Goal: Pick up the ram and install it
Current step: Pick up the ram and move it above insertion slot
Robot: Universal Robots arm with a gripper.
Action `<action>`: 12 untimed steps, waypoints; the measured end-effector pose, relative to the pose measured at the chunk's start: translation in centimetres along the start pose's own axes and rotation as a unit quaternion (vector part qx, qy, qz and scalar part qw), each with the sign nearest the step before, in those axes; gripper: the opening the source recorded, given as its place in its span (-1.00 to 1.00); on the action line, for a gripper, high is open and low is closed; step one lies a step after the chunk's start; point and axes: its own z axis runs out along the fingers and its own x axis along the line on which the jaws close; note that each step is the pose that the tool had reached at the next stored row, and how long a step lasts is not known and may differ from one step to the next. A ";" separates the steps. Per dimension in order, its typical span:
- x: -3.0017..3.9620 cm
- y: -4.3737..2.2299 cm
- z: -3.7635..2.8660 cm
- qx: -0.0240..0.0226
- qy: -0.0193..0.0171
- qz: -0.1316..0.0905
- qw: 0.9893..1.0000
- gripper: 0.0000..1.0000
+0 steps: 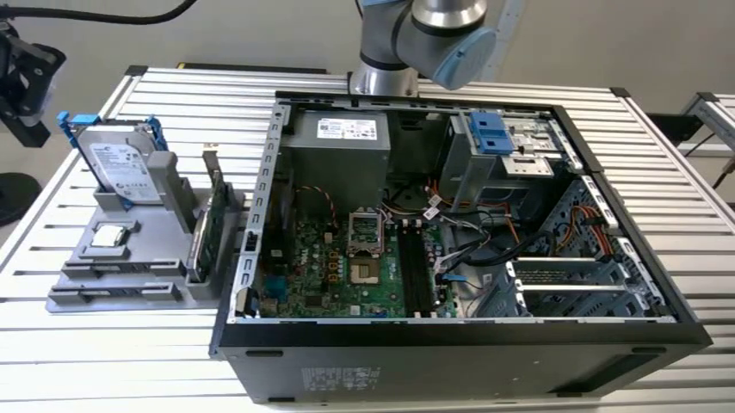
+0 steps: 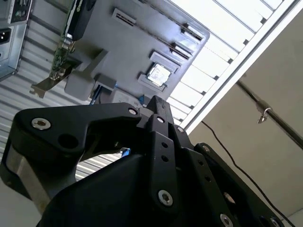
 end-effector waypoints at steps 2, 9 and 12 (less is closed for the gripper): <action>0.00 -0.30 -0.01 0.000 0.000 -0.001 1.000 -1.00; -0.01 -1.01 -0.04 0.000 0.000 -0.006 1.000 -1.00; -0.03 -1.24 -0.06 0.000 0.000 -0.010 1.000 -1.00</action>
